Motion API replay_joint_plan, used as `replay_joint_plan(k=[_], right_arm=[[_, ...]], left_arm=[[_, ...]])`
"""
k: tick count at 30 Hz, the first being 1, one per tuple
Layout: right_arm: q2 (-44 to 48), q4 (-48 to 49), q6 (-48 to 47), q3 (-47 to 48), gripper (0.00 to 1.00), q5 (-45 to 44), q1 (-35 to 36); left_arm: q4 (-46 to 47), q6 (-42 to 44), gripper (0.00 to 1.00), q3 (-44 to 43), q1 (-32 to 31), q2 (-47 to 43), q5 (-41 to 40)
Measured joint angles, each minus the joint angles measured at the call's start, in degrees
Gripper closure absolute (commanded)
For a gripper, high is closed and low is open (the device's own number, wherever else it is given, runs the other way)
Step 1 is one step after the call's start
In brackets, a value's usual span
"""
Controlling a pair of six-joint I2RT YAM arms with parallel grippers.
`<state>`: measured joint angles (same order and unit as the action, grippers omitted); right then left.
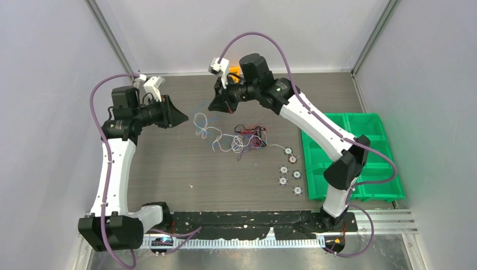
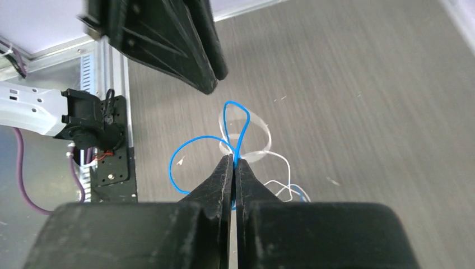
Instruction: Untangle the cables
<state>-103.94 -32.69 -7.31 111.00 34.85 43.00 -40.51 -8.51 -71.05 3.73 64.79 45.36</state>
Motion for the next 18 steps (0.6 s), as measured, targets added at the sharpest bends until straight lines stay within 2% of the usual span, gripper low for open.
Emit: replay_joint_plan(k=[4,5,8,13,15,18], right_arm=[[2.45,-0.2,-1.7,2.84,0.95,-0.57,-0.68],[3.17,0.0,-1.75,3.8,0.95,-0.72,-0.92],[4.87,1.05,-1.4,7.85,0.95,-1.01,-1.46],[6.49,5.03,0.94,13.57,0.95,-2.56,-1.88],[7.13,6.71,2.23,14.91,0.95,-3.52,-1.95],[7.69,9.01,3.74,17.42,0.95,-5.49,-1.99]], left_arm=[[1.07,3.74,0.11,4.13,1.16,0.13,-1.97],[1.55,4.31,0.02,5.42,1.2,0.07,-2.36],[5.6,4.15,0.0,10.58,1.22,-1.86,-1.97],[22.51,0.59,0.0,23.06,0.22,-13.7,-0.55],[28.76,-0.15,0.0,24.94,-1.42,-16.0,0.17],[39.23,-1.75,0.0,24.57,-4.57,-14.01,1.95]])
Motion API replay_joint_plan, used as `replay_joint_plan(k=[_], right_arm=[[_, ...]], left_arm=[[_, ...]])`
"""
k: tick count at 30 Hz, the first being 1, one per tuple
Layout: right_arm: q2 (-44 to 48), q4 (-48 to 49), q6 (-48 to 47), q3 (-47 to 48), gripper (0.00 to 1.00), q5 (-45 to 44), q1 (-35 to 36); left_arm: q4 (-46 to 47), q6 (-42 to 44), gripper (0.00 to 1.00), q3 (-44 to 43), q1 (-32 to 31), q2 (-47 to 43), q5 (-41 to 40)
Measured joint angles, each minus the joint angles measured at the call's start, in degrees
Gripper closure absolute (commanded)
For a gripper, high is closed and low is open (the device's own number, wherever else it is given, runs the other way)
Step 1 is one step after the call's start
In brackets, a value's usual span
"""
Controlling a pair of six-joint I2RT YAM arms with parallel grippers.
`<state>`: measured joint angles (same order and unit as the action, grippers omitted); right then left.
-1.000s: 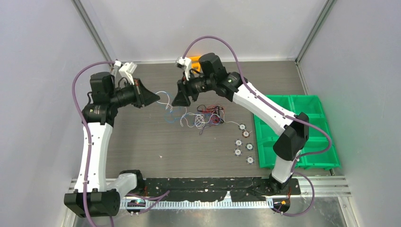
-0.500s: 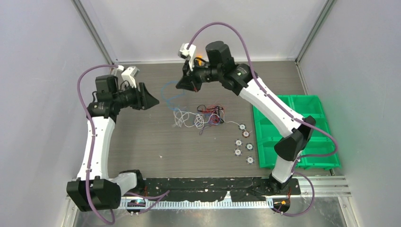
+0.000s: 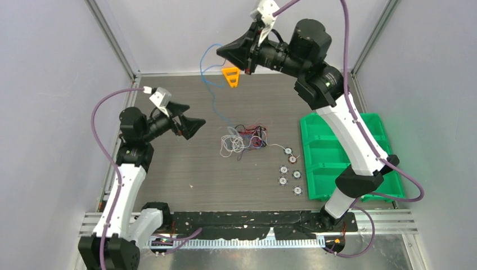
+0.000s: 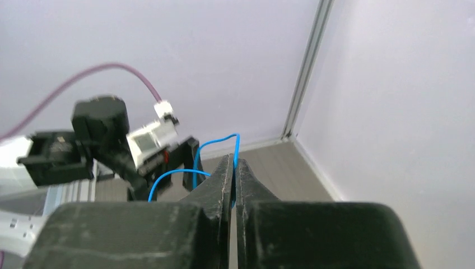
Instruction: Untangle the cables
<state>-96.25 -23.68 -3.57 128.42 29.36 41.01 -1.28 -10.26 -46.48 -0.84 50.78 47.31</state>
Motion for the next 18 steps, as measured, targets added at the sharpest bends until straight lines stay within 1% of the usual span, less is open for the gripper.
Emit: replay_joint_plan(k=[3,6,7,8,11,12,14,15,16,17,18], right_arm=[[0.04,1.75,0.81,3.15,0.95,-2.54,-0.02],[0.13,3.89,0.98,5.09,0.95,-5.07,-0.02],[0.26,4.63,0.98,5.44,0.95,-6.19,-0.07],[0.37,5.18,0.96,5.57,0.95,-7.04,-0.15],[0.52,6.34,0.96,6.12,0.95,-9.44,-0.17],[0.52,6.54,0.96,6.29,0.95,-10.05,-0.2],[0.52,6.54,0.96,6.6,0.95,-11.06,-0.26],[0.52,6.54,0.96,6.8,0.95,-11.8,-0.26],[0.57,6.51,0.94,6.84,0.95,-12.63,-0.26],[0.66,6.47,0.94,6.84,0.95,-13.16,-0.28],[0.79,6.47,0.94,6.71,0.95,-13.7,-0.35]], left_arm=[[8.57,-3.08,0.0,-0.81,-2.84,5.62,0.92],[12.09,-5.11,0.0,-2.38,-5.51,11.78,1.7],[12.72,-5.77,0.04,-2.56,-6.29,12.98,2.01],[13.2,-6.19,0.12,-2.58,-6.93,13.73,2.4],[14.51,-7.98,0.46,-3.19,-8.2,14.47,4.15],[14.93,-8.35,0.56,-3.67,-8.46,14.64,4.61],[15.96,-9.99,0.69,-5.25,-9.01,15.12,5.86],[16.46,-10.67,0.72,-6.03,-9.22,15.32,6.58],[17.2,-11.02,0.72,-6.62,-9.33,15.47,7.26],[17.53,-11.1,0.65,-6.75,-9.42,15.47,7.76],[17.79,-11.28,0.49,-6.8,-9.55,15.47,8.24]])
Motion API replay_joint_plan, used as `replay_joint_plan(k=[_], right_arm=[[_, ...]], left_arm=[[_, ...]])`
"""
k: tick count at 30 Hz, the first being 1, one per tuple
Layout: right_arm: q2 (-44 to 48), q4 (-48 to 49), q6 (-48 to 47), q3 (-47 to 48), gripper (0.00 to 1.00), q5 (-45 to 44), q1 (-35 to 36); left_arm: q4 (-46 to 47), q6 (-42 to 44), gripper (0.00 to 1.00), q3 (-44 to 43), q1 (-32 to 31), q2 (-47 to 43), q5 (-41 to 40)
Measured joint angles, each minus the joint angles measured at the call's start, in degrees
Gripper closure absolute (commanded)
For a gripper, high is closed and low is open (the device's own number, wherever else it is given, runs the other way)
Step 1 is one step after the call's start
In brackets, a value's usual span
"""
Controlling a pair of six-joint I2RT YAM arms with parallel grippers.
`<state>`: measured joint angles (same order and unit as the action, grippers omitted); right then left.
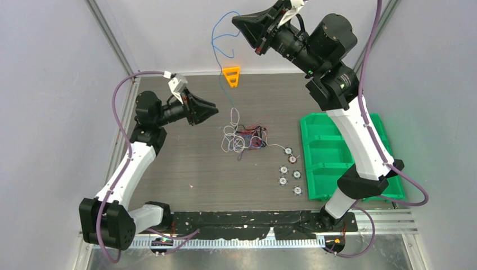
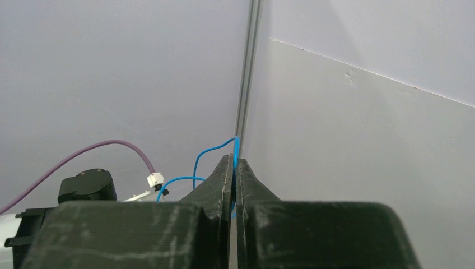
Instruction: Untangle the cables
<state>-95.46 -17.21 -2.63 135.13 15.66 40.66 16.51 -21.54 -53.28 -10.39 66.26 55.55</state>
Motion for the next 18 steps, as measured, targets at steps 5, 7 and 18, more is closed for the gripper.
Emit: replay_joint_plan(k=[5,7,18], right_arm=[[2.27,-0.61,-0.02,-3.04,0.95,-1.79,-0.31],[2.91,-0.72,0.04,-3.52,0.95,-1.86,-0.31],[8.61,1.03,2.51,-13.44,0.95,-0.72,-4.7]], left_arm=[[0.59,-1.03,0.0,-0.07,-0.7,0.04,1.44],[0.42,-0.85,0.05,-0.61,-2.47,0.17,0.07],[-6.14,-8.13,1.0,-22.69,-9.88,9.84,-3.52]])
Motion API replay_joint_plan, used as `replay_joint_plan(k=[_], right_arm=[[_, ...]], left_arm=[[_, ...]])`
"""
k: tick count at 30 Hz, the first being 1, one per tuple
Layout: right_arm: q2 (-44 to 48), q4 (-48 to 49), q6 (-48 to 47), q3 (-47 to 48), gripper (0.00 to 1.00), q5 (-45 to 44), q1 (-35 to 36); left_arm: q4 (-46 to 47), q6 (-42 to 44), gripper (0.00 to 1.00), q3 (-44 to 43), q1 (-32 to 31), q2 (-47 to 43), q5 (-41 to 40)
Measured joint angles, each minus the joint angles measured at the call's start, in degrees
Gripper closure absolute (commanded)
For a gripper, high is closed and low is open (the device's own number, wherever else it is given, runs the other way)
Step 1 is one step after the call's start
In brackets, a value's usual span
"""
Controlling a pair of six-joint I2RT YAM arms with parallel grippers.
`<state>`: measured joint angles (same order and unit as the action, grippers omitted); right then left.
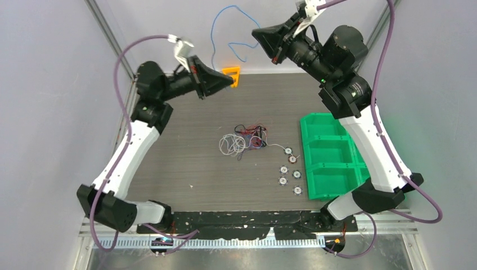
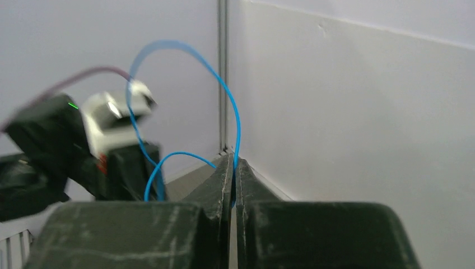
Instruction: Untangle the cables
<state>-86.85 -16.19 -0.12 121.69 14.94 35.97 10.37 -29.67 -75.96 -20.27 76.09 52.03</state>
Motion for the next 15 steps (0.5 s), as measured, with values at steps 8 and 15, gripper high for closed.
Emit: replay_joint_plan(k=[8,15], right_arm=[[5.46,0.02,2.43,-19.28,0.95,1.11,-4.55],[7.17,-4.61,4.39,-24.22,0.95,3.02,-10.16]], left_arm=[[13.81,-21.68,1.0,14.82,0.24,-9.6,4.57],[-10.03,-3.67,0.3,9.86,-4.76,-6.64,-2.19]])
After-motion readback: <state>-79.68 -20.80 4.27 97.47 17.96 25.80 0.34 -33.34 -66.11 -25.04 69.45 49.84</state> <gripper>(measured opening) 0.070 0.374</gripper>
